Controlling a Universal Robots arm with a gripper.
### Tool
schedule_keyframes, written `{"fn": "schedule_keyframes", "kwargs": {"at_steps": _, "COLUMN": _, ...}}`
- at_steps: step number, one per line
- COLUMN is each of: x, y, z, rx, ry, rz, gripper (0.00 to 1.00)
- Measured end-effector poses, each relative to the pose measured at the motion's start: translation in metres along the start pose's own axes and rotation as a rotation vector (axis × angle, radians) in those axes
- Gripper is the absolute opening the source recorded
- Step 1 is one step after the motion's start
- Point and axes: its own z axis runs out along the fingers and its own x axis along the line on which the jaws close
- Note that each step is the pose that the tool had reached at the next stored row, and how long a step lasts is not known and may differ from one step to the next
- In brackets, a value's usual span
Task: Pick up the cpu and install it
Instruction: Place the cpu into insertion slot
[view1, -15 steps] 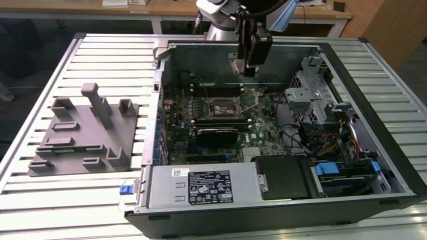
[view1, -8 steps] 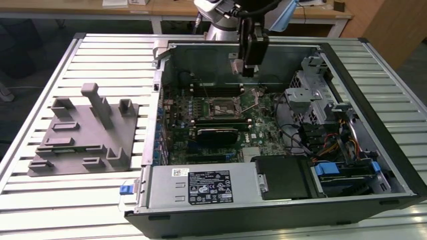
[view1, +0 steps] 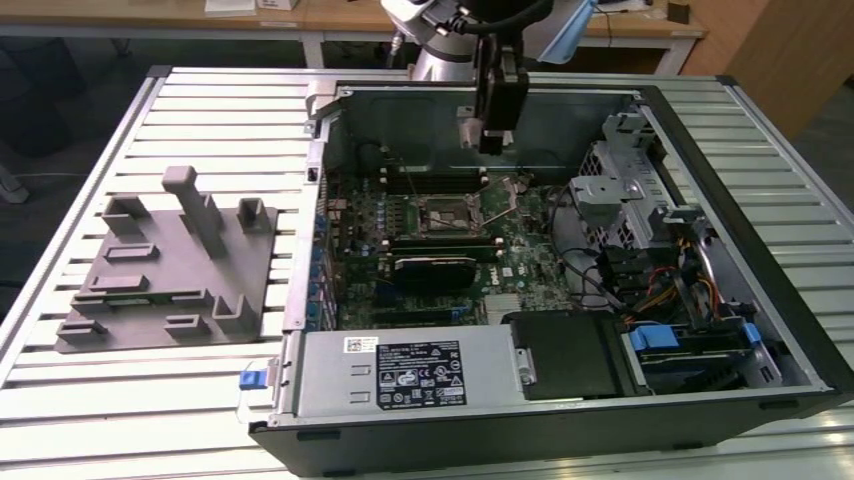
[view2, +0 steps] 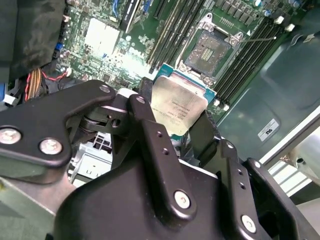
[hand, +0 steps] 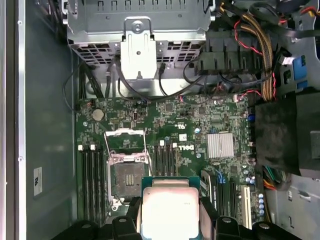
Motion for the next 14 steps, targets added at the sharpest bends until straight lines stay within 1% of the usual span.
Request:
{"fn": "schedule_keyframes", "kwargs": {"at_steps": 4, "x": -0.0002, "y": -0.0043, "z": 0.0007, "rx": -0.0001, "ry": 0.0002, "rz": -0.003, "gripper": 0.54}}
{"fn": "schedule_keyframes", "kwargs": {"at_steps": 8, "x": -0.0003, "y": -0.0069, "z": 0.0020, "rx": -0.0009, "ry": 0.0017, "rz": -0.037, "gripper": 0.54}}
{"fn": "schedule_keyframes", "kwargs": {"at_steps": 14, "x": -0.0002, "y": -0.0073, "z": 0.0035, "rx": -0.0010, "ry": 0.0019, "rz": -0.040, "gripper": 0.54}}
